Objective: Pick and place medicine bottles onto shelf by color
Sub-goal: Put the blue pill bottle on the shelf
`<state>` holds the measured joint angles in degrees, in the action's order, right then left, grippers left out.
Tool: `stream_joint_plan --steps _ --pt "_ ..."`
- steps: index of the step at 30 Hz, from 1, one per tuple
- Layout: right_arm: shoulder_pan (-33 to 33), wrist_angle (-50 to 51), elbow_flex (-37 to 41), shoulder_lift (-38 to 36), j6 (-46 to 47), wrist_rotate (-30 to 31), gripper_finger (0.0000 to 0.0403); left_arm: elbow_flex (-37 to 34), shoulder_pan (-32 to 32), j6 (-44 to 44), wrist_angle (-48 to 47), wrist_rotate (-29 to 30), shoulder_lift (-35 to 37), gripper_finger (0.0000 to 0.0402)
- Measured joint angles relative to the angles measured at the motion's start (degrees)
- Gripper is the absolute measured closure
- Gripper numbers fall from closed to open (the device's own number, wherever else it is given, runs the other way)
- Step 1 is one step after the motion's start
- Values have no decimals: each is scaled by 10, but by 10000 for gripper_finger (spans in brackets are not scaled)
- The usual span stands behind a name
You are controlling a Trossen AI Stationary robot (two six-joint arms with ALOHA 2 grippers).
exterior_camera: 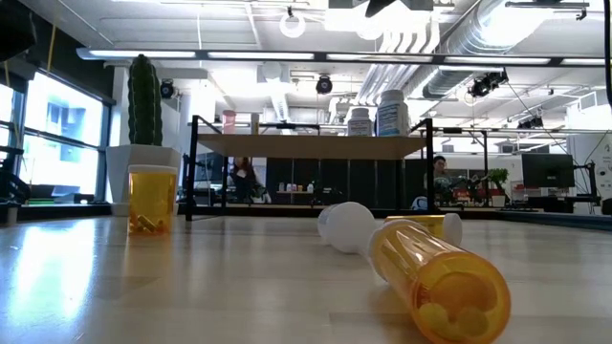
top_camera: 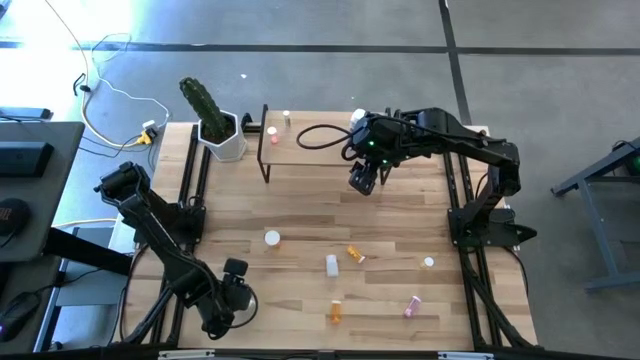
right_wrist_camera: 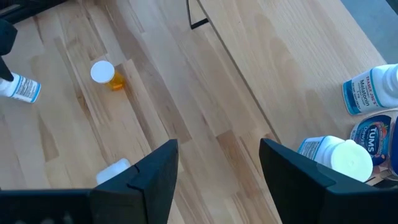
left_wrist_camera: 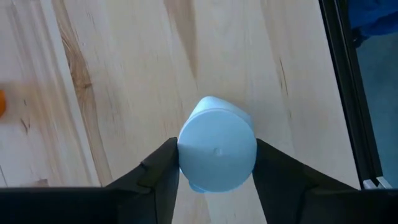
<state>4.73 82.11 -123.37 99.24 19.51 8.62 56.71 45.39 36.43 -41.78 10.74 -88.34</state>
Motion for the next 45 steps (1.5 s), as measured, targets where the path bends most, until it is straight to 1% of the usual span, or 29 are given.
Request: stream_joint_plan --steps 4,8,13,18,23,27,32,38,45 --pt "0 0 0 0 0 0 187 0 -7 14 0 -1 0 233" --pt "0 0 0 0 0 0 187 0 -22 25 -3 -1 16 233" --pt "0 0 0 0 -3 0 187 7 -62 22 -13 -2 48 232" --pt "1 0 0 0 0 1 187 21 -117 -10 -40 0 89 232" --pt "1 0 0 0 0 3 187 31 -183 -52 -56 2 137 232" --pt "1 2 0 0 0 3 187 41 -246 -89 -60 2 175 232" --pt "2 6 0 0 -2 6 187 65 -331 -146 -74 3 206 232" --pt "4 4 0 0 -5 49 187 96 -439 -208 -86 6 219 232" --pt "29 4 0 0 -36 52 187 141 -554 -258 -101 6 219 232"
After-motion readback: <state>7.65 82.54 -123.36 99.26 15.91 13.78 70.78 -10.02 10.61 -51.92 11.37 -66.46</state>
